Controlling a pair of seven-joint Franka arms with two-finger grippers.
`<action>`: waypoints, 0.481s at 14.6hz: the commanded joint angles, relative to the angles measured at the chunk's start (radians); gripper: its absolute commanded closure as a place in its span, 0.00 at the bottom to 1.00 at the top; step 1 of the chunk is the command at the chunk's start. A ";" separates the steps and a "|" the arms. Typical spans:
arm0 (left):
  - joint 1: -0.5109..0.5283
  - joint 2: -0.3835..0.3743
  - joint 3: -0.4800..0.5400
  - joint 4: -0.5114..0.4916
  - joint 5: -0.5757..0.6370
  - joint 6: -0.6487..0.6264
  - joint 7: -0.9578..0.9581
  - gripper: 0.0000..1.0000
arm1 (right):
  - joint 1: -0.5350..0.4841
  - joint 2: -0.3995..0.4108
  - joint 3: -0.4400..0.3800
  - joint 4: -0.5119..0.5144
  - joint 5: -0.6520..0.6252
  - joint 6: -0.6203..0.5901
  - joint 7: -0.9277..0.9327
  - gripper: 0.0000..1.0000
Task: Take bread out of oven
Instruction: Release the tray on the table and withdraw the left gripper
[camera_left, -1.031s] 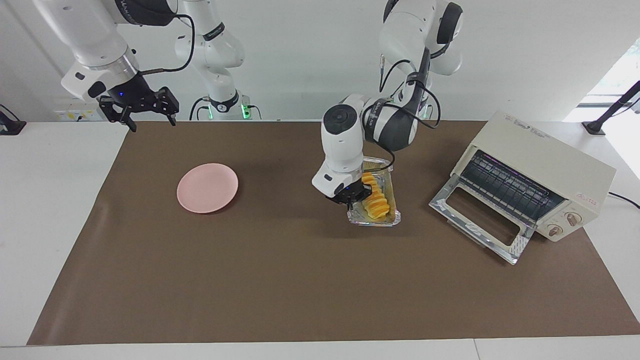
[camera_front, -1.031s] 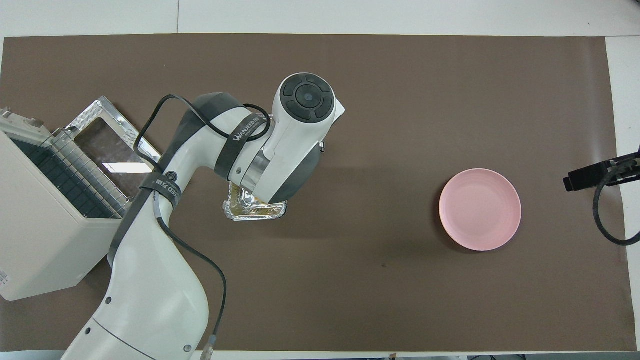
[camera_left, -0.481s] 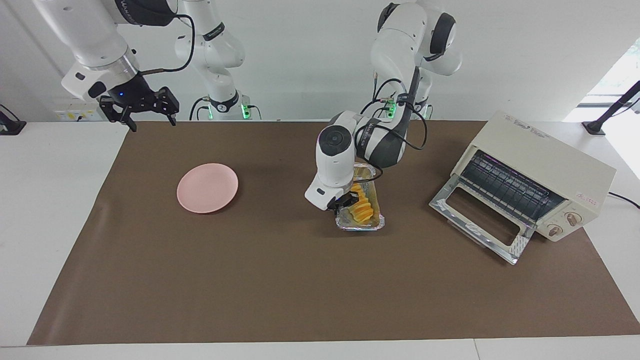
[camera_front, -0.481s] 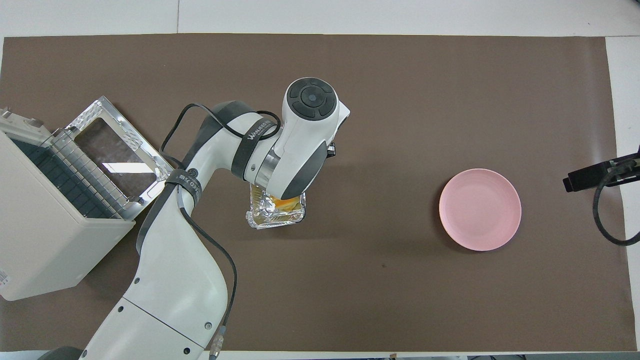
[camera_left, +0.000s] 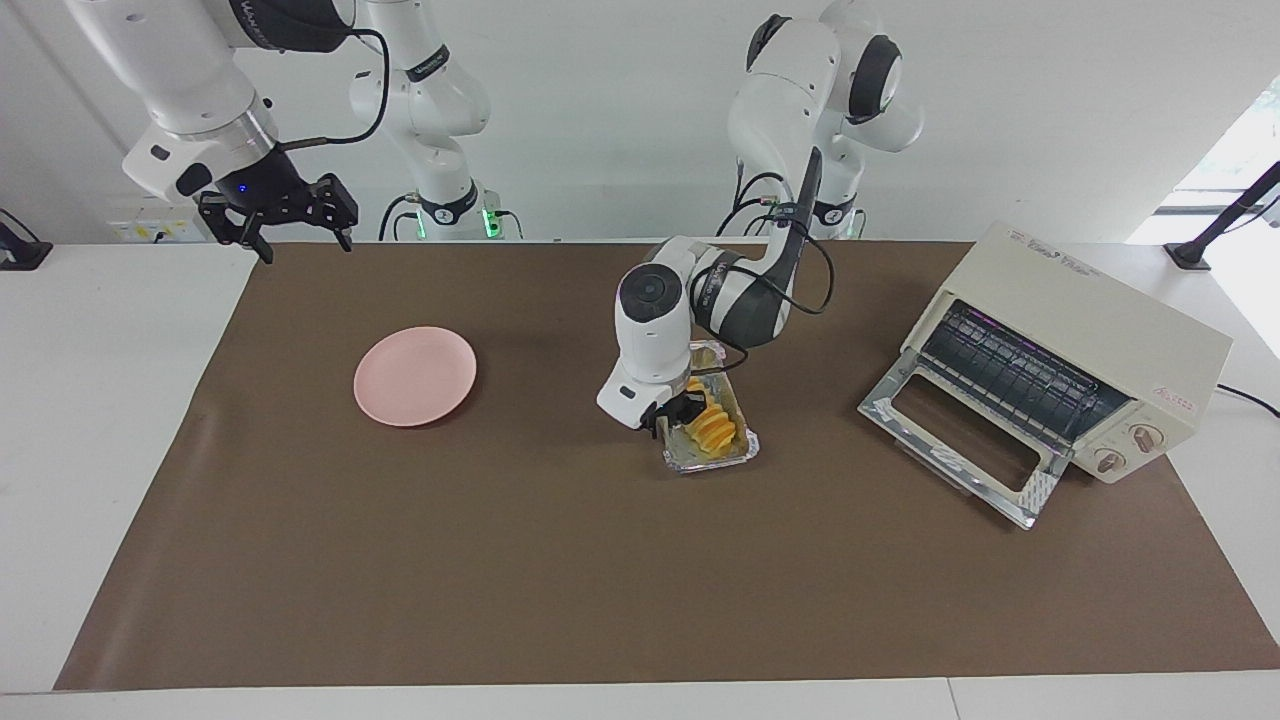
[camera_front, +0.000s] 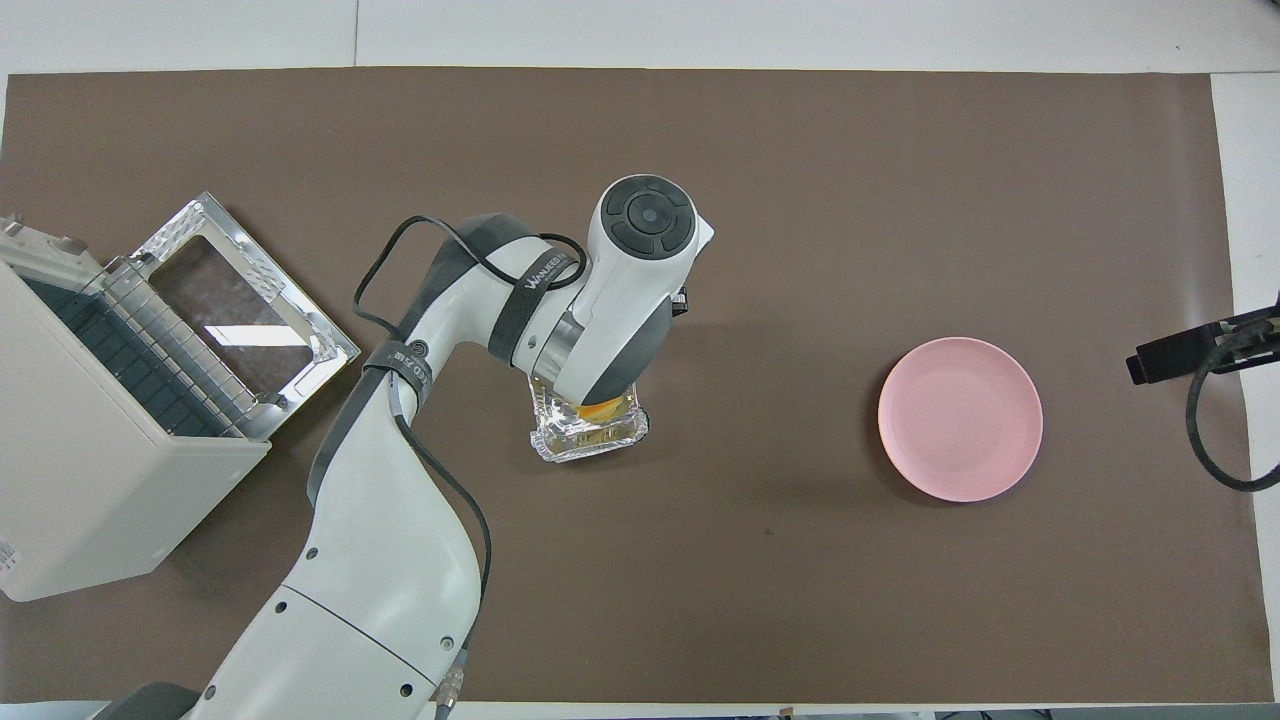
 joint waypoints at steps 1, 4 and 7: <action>0.069 -0.056 0.008 0.017 0.013 -0.071 -0.004 0.00 | -0.016 -0.021 0.011 -0.014 -0.017 -0.011 -0.018 0.00; 0.230 -0.203 0.010 -0.004 0.014 -0.137 0.002 0.00 | -0.020 -0.021 0.011 -0.012 -0.017 -0.014 -0.030 0.00; 0.402 -0.351 0.011 -0.014 0.013 -0.312 0.147 0.00 | -0.015 -0.024 0.011 -0.018 -0.017 -0.015 -0.027 0.00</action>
